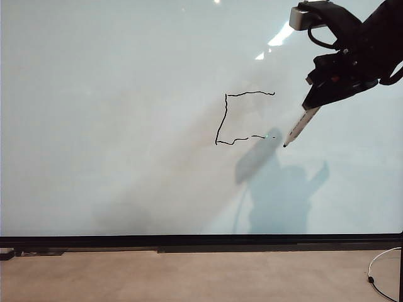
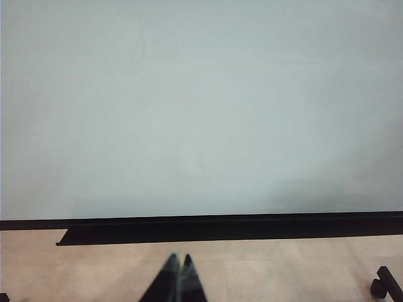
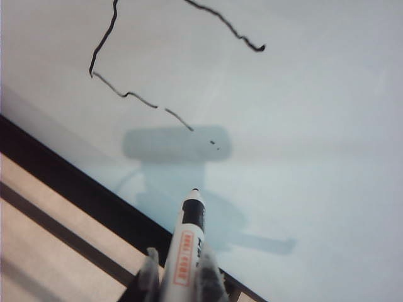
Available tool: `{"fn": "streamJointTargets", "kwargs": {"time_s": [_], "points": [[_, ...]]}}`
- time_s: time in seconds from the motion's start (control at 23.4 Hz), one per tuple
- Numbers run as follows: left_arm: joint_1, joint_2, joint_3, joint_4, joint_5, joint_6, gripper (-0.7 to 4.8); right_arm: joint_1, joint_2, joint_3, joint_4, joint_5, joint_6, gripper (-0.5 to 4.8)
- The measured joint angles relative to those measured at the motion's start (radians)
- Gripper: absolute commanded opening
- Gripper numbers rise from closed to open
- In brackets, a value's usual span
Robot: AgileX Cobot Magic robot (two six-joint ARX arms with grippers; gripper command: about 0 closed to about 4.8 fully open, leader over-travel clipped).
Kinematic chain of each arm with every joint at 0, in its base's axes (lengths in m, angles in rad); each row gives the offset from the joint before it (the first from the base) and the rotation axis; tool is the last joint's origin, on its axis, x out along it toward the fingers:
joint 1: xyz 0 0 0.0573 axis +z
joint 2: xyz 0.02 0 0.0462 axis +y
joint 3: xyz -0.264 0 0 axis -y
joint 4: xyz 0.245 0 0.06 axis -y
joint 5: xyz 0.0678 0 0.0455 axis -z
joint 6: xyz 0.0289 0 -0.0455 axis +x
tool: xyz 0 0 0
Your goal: Pick up the pen on the shelf to the right of the whiteboard and draw a rectangle.
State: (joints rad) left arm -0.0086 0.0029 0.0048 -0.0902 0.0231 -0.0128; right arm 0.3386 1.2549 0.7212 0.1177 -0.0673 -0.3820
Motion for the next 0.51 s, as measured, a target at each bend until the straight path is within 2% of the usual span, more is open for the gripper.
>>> {"fn": "streamJointTargets", "kwargs": {"time_s": [0.51], "points": [[0.000, 0.000, 0.000, 0.000, 0.000, 0.000, -0.04, -0.001, 0.070, 0.074, 0.005, -0.004, -0.031, -0.06]]}}
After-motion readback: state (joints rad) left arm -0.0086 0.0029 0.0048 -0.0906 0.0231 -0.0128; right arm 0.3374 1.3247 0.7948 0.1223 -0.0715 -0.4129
